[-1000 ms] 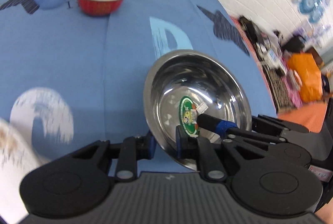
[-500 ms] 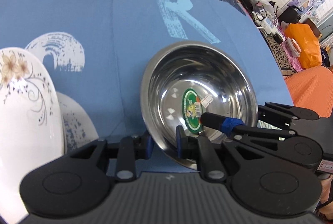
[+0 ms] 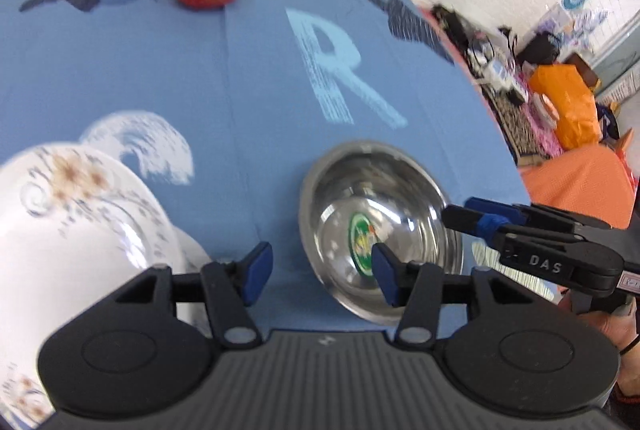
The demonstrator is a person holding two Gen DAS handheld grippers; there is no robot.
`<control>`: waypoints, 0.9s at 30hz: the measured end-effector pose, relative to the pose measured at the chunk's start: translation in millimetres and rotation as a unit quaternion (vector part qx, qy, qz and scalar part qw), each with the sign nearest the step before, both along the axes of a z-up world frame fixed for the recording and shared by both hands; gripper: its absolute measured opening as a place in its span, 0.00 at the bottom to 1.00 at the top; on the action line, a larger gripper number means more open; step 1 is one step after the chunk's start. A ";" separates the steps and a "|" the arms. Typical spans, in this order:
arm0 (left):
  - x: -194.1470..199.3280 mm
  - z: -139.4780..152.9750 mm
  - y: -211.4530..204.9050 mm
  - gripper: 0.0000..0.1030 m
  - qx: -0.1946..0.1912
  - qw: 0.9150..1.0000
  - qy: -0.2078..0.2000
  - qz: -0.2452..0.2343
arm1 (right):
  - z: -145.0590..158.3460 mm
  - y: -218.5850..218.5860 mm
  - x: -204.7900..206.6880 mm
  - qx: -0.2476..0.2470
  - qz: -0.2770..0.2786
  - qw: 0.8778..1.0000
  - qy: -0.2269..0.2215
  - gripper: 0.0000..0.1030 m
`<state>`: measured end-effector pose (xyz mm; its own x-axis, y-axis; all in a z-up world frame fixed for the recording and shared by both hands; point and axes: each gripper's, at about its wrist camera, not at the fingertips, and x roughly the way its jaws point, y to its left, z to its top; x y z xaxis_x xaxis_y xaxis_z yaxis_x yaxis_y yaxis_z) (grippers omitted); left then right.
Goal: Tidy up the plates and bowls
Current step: 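Open both tools and move them toward the red-and-white bowl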
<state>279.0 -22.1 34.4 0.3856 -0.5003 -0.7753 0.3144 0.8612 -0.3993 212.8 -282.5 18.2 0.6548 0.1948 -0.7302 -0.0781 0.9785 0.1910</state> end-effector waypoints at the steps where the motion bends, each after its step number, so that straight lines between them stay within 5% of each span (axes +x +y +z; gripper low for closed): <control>1: 4.4 7.6 7.4 0.52 -0.004 1.000 -0.011 0.010 | 4.3 -1.5 3.4 0.006 -0.003 1.000 -0.005 0.24; 10: 89.0 26.0 68.4 0.54 -0.038 0.989 -0.020 0.141 | 23.4 8.9 89.5 0.069 -0.015 0.997 -0.021 0.25; 17: 172.5 7.4 74.7 0.54 -0.107 0.970 0.015 0.218 | 22.8 47.6 195.8 0.070 0.010 0.997 -0.005 0.26; 27: 251.8 -25.0 65.4 0.54 -0.115 0.951 0.030 0.284 | -10.0 93.0 316.3 0.006 0.041 0.999 0.020 0.27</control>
<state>530.8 43.3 9.4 0.6026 -0.3841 -0.6995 -0.2053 0.7724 -0.6010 529.1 -189.4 8.2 0.6063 0.2562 -0.7528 -0.1503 0.9665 0.2078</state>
